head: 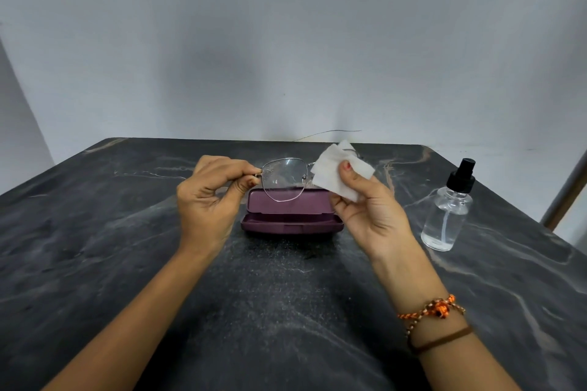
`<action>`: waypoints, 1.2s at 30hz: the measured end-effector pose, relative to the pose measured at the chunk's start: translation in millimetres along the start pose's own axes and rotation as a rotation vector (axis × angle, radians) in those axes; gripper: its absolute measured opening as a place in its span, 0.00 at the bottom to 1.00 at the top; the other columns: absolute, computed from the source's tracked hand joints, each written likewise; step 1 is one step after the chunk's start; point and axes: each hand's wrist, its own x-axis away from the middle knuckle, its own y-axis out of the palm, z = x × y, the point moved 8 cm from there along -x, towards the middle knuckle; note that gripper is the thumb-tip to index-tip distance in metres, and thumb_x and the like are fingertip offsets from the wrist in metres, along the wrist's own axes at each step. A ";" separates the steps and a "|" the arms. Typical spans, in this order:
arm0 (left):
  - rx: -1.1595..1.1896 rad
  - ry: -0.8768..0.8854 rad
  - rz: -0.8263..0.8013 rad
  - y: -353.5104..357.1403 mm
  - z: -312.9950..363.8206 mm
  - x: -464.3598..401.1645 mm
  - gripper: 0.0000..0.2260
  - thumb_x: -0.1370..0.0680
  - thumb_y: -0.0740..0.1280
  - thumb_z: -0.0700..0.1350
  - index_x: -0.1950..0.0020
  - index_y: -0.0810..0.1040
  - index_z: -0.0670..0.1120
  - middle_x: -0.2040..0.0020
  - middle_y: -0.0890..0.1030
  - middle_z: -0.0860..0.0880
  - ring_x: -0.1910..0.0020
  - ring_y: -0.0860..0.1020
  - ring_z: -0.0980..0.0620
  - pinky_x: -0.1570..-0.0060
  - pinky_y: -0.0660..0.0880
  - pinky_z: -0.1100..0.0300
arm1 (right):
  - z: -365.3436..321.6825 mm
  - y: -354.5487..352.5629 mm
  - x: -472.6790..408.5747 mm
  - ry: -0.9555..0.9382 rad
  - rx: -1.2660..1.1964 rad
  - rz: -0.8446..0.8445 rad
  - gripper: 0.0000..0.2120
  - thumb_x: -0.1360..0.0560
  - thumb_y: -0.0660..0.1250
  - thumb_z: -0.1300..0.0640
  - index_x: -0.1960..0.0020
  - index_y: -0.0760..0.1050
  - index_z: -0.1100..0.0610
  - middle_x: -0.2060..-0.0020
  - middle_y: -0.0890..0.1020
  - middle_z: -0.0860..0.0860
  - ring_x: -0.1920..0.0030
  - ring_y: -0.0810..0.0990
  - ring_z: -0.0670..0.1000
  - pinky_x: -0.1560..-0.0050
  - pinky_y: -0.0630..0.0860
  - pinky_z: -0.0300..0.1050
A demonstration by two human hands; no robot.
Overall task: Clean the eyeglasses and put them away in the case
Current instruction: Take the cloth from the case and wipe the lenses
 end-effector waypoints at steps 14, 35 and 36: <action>-0.014 0.037 -0.005 -1.3 4.4 -1.3 0.08 0.31 0.70 0.42 0.54 0.78 0.44 0.60 0.79 0.69 0.59 0.74 0.60 0.56 0.71 0.66 | -3.7 4.4 2.9 -0.074 0.183 -0.048 0.05 0.35 0.69 0.63 0.59 0.78 0.58 0.71 0.84 0.47 0.71 0.81 0.42 0.74 0.74 0.31; -0.013 0.004 -0.038 3.3 5.0 1.2 0.06 0.31 0.70 0.45 0.55 0.81 0.47 0.60 0.79 0.70 0.59 0.74 0.60 0.57 0.71 0.68 | 1.3 -1.5 3.2 -0.026 -0.063 0.047 0.06 0.32 0.67 0.67 0.61 0.78 0.58 0.72 0.83 0.49 0.72 0.81 0.44 0.74 0.74 0.32; -0.010 0.004 -0.047 4.1 4.9 1.5 0.07 0.31 0.70 0.46 0.55 0.80 0.47 0.60 0.79 0.70 0.59 0.74 0.59 0.57 0.71 0.68 | 2.0 -2.1 2.5 -0.016 -0.125 0.046 0.09 0.30 0.65 0.69 0.63 0.79 0.58 0.71 0.84 0.50 0.70 0.83 0.45 0.72 0.77 0.33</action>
